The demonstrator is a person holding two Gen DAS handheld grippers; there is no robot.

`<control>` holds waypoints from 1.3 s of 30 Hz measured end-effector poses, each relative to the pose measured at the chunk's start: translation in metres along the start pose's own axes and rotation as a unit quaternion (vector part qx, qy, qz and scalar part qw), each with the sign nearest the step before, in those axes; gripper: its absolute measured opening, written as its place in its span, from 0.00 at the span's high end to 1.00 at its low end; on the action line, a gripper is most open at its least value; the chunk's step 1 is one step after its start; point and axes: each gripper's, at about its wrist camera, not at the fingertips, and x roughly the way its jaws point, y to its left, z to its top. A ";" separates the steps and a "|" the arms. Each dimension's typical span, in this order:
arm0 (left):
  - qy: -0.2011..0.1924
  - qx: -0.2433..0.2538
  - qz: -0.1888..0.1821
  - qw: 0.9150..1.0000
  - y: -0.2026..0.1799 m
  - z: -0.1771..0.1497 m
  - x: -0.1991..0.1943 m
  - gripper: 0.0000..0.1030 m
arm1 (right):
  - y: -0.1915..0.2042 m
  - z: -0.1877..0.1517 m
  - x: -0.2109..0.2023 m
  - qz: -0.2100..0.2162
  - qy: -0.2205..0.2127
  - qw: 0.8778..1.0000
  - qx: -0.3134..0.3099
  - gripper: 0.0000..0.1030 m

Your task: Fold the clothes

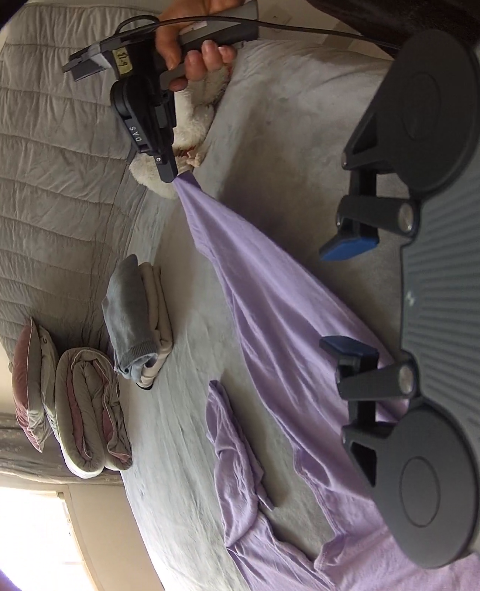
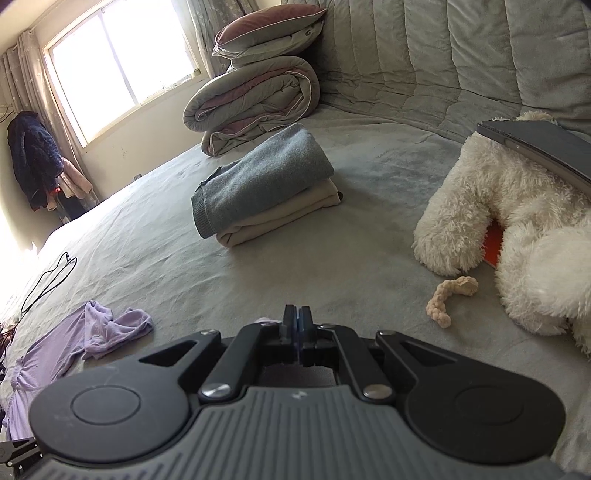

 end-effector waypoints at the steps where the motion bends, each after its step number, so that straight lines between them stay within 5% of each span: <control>1: 0.002 0.010 0.003 1.000 -0.005 -0.001 0.002 0.55 | -0.001 -0.002 -0.001 -0.001 0.003 1.000 -0.003 0.99; 10: 0.007 0.020 0.050 0.999 -0.019 -0.003 0.026 0.59 | -0.015 -0.023 0.010 -0.007 0.049 0.999 -0.007 0.99; 13: 0.010 0.013 0.069 0.997 -0.020 -0.001 0.029 0.83 | -0.022 -0.026 0.013 -0.003 0.062 0.998 0.011 0.99; 14: 0.011 0.012 0.074 0.997 -0.021 0.000 0.030 0.99 | -0.025 -0.026 0.014 0.000 0.064 0.998 0.019 0.99; 24: 0.061 -0.010 -0.002 0.998 -0.033 0.014 0.002 0.99 | -0.044 -0.021 -0.009 0.032 0.056 0.996 0.059 0.99; 32: 0.114 0.026 -0.059 0.991 -0.050 0.022 0.005 0.96 | -0.058 -0.046 -0.010 0.046 0.110 0.991 0.065 0.99; 34: 0.107 0.030 -0.062 0.992 -0.055 0.030 0.009 0.88 | -0.066 -0.046 -0.014 0.058 0.109 0.989 0.081 0.98; 36: 0.096 0.032 -0.063 0.993 -0.060 0.042 0.014 0.66 | -0.074 -0.047 -0.018 0.070 0.107 0.987 0.097 0.86; 39: 0.083 0.023 -0.064 0.994 -0.068 0.064 0.032 0.61 | -0.085 -0.047 -0.023 0.080 0.103 0.984 0.124 0.86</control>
